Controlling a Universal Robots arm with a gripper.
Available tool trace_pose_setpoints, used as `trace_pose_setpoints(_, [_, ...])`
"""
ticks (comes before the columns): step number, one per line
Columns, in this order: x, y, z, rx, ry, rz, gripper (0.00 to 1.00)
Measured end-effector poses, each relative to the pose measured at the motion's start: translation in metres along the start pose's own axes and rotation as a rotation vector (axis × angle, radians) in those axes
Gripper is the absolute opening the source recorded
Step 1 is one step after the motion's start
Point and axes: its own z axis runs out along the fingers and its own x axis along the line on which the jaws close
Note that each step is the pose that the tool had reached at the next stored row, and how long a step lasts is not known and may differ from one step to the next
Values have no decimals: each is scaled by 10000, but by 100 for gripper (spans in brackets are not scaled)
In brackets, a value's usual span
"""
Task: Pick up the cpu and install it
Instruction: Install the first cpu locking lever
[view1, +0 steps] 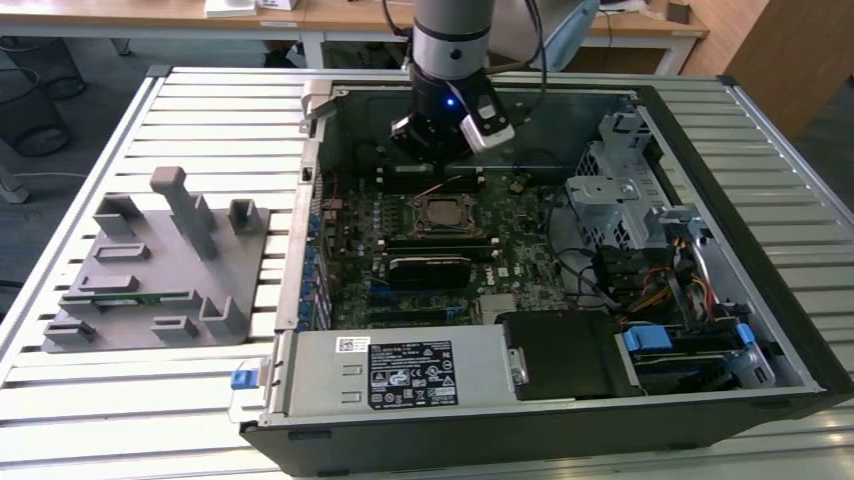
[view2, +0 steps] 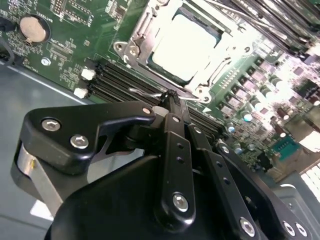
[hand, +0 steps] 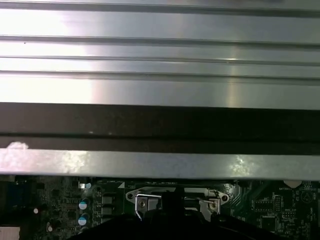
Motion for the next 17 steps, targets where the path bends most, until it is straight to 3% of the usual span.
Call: trace_pose_setpoints(17, [-107,28,67,-1,1,-23,11])
